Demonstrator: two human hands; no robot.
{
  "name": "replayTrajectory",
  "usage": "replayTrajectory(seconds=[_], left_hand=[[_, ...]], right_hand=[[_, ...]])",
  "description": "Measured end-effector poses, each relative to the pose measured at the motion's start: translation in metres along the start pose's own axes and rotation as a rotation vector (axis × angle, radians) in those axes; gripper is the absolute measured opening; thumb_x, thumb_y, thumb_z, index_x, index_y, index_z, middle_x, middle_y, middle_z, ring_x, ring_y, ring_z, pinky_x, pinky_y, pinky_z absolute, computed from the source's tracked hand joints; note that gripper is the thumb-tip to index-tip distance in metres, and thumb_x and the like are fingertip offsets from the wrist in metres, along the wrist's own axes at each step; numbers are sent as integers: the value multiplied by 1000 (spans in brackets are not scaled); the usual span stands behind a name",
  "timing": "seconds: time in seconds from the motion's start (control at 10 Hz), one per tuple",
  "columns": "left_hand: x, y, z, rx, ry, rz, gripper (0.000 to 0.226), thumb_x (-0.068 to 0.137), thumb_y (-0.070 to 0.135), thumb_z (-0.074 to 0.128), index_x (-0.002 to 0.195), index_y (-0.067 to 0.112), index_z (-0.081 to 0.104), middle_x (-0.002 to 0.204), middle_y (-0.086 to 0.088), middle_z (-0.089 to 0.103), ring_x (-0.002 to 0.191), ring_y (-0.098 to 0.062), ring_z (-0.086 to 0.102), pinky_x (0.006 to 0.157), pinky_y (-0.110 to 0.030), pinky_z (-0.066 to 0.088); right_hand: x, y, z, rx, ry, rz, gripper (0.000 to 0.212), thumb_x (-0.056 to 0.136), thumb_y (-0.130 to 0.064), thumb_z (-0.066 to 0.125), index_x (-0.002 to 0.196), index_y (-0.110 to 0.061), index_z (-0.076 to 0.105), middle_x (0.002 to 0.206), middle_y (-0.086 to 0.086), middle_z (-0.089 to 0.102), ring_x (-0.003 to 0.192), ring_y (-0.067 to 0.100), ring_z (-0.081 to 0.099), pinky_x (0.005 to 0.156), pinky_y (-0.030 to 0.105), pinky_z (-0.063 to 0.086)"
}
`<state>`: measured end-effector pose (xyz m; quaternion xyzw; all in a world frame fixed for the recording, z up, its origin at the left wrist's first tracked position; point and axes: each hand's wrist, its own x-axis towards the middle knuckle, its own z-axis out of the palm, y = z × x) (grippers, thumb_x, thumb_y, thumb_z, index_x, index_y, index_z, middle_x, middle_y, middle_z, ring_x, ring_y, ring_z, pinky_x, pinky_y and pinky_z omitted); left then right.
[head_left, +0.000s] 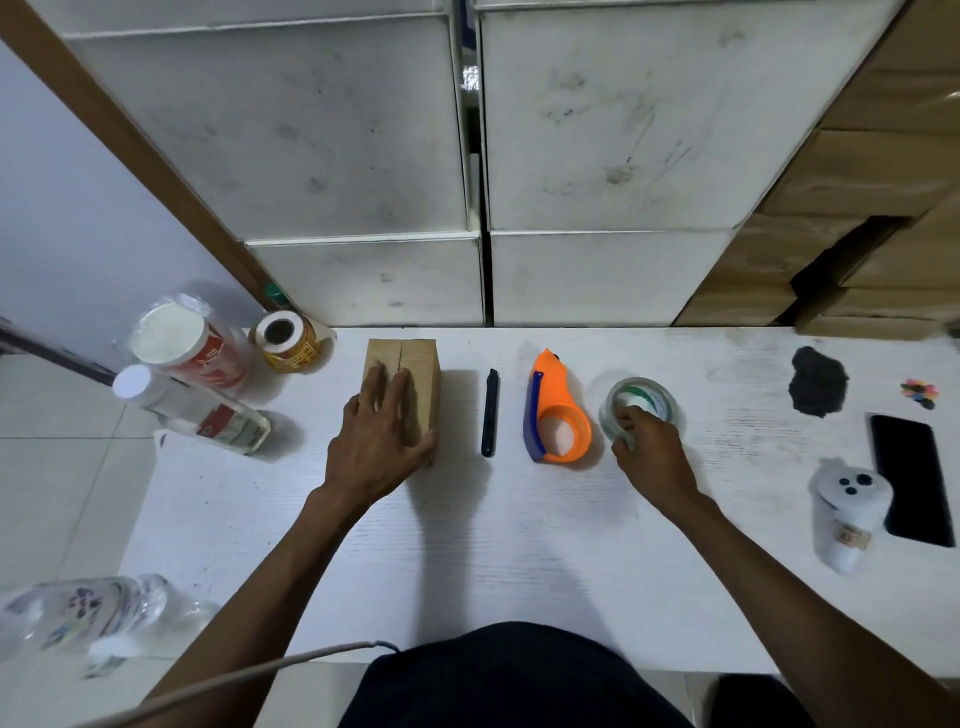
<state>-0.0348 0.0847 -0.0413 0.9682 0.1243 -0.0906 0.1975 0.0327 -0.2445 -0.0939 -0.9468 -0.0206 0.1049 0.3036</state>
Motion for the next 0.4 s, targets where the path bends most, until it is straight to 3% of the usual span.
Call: replayTrajectory(seconds=[0.4], left_hand=[[-1,-3,-3,-55,29,-8,93,81,55,68,153,27,17,164,-6,6,138,-45,32,97,-55,46]], right_hand=[[-4,-4,2,7,-39,8,39,84,-3,69,122,-1,62,114,15,71,107,32,66,90,39,54]])
